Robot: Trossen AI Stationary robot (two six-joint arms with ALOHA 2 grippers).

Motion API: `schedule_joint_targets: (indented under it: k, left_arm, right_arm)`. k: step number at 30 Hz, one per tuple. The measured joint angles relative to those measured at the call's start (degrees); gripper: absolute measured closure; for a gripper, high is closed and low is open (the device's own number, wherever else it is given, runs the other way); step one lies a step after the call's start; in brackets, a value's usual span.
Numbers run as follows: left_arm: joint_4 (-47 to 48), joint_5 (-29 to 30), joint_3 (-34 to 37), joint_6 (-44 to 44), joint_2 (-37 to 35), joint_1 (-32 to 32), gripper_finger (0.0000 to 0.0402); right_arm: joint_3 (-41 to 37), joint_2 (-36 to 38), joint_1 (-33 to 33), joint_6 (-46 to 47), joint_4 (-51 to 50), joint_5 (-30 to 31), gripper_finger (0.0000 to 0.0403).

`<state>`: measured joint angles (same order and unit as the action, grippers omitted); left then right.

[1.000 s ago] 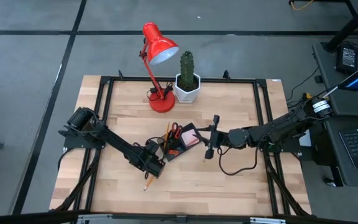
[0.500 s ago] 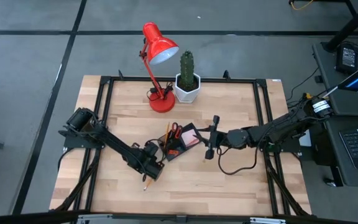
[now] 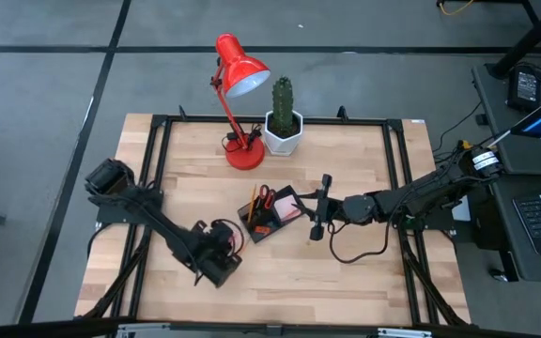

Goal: Pick and place office supplies into organizer
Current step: Put the pink eraser into the black desk organizer

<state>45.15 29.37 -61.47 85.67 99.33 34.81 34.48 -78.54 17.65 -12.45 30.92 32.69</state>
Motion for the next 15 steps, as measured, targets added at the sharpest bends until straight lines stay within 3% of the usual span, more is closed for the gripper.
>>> schedule_joint_targets:
  k: [9, 15]
  left_arm:
    - [-14.76, 12.4, -0.09, -8.98, -1.78, 5.56, 0.0343]
    - [-18.36, 15.6, -0.11, -13.23, -1.58, 3.8, 0.0343]
  right_arm:
    - [0.0, 0.0, 0.0, -0.02, 0.34, 0.0, 0.0295]
    - [0.0, 0.0, 0.1, -0.02, 1.42, 0.02, 0.0295]
